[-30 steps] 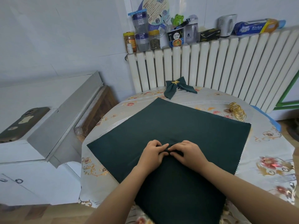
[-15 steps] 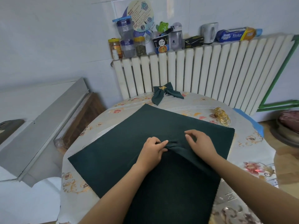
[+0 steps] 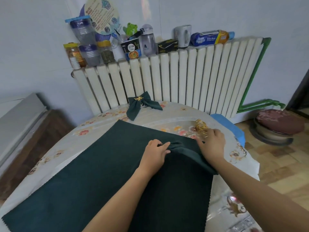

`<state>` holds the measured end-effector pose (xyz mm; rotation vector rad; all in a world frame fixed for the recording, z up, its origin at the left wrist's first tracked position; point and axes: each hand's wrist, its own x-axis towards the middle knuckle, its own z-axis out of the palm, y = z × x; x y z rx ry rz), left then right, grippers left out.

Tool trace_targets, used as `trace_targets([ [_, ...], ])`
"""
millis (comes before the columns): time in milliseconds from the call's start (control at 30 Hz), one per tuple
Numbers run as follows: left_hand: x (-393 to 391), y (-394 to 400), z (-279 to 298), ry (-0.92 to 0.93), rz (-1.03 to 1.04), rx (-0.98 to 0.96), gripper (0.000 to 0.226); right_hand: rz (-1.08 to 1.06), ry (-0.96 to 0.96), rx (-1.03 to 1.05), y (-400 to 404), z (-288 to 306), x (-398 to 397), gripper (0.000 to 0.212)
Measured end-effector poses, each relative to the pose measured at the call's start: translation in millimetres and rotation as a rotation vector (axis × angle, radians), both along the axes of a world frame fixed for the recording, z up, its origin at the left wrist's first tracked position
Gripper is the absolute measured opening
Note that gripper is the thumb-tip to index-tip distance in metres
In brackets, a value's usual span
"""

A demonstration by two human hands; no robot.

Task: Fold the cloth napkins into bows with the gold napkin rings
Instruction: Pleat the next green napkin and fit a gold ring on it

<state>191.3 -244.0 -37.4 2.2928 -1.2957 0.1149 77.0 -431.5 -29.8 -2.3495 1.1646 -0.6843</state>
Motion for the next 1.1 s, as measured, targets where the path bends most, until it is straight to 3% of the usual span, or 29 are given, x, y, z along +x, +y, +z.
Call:
trace_targets([
  [200,11.1,-18.4,-16.3,-0.016,-0.023,-0.064,0.036,-0.147,0.131,0.059,-28.9,-8.6,13.3,0.070],
  [400,12.3,-19.4,-21.1,-0.057,-0.031,-0.110,0.034,-0.106,0.195,-0.001,-38.3,-17.8,18.6,0.053],
  [868,7.1,0.5,-14.3,-0.099,-0.013,-0.093,0.033,-0.017,0.017,-0.004,-10.8,6.9,-9.9,0.050],
  [1101,1.7,51.5,10.3,-0.112,0.077,-0.124,0.032,0.230,-0.231,0.316,42.1,31.4,-43.2,0.050],
])
